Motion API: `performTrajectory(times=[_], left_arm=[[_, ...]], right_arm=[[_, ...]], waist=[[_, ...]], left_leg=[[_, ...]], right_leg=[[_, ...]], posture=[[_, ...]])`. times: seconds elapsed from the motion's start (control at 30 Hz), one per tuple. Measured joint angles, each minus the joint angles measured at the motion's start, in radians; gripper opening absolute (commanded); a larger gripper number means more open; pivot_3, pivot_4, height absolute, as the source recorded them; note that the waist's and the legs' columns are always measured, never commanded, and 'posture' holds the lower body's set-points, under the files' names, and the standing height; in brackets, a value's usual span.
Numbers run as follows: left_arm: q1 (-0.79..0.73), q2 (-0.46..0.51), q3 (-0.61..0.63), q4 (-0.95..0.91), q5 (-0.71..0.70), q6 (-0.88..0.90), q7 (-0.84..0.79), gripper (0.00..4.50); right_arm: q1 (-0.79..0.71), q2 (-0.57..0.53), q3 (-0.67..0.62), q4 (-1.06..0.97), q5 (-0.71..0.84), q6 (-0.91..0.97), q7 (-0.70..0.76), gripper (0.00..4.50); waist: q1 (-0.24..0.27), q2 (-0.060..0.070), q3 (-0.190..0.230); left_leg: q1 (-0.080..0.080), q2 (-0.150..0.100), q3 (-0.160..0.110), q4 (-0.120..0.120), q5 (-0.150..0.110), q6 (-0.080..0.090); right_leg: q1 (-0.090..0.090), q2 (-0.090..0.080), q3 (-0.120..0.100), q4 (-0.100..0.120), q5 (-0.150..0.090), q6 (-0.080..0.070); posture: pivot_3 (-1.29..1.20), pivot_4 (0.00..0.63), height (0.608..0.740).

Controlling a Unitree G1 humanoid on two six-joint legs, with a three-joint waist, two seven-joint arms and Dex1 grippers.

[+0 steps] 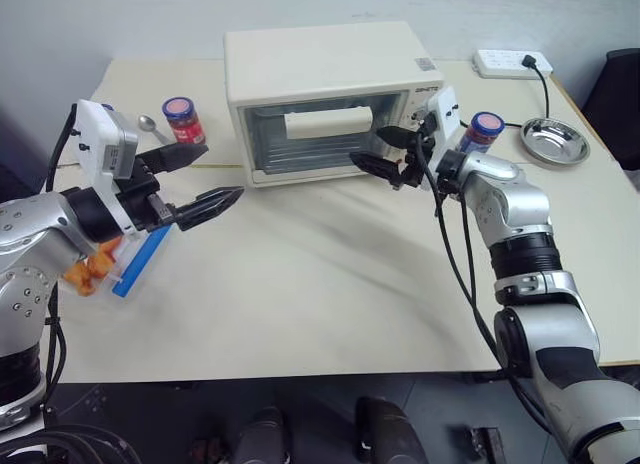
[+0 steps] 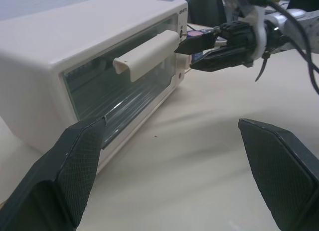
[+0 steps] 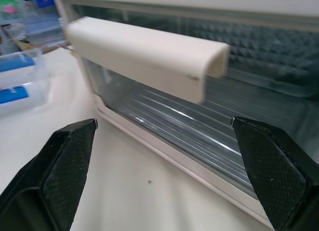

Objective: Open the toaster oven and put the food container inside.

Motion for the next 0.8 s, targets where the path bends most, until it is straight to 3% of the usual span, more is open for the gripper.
performTrajectory(times=[0.23,0.33,0.67,0.8], left_arm=[[-0.065,-0.033,-0.038,0.064,0.042,-0.029,0.003,4.5],[-0.139,-0.052,-0.062,0.135,0.081,-0.057,0.004,3.89],[-0.435,-0.135,-0.277,0.473,0.31,-0.231,-0.095,0.77],[-0.45,-0.173,-0.391,0.568,0.415,-0.304,-0.169,0.77]], right_arm=[[0.139,-0.019,-0.002,-0.201,0.049,0.064,0.072,4.49],[0.211,-0.029,0.001,-0.273,0.053,0.083,0.09,4.5],[0.315,-0.019,0.004,-0.399,0.047,0.104,0.022,4.5],[0.338,-0.007,0.003,-0.433,0.048,0.107,-0.023,4.5]], waist=[[0.0,0.0,0.0],[0.0,0.0,0.0],[0.0,0.0,0.0],[0.0,0.0,0.0]], left_leg=[[0.0,0.0,0.001,0.0,0.0,0.0],[0.0,0.0,0.002,0.0,0.0,0.0],[0.0,0.0,0.003,0.0,0.0,0.0],[0.0,0.0,0.003,0.0,0.0,0.0]], right_leg=[[-0.001,0.0,0.0,0.001,0.0,0.0],[-0.001,0.001,0.0,0.001,0.0,0.0],[-0.001,0.001,0.0,0.001,0.0,0.0],[-0.002,0.001,0.0,0.001,0.0,0.0]], posture=[[0.0,0.15,0.74],[0.0,0.15,0.74],[0.0,0.15,0.74],[0.0,0.15,0.74]])
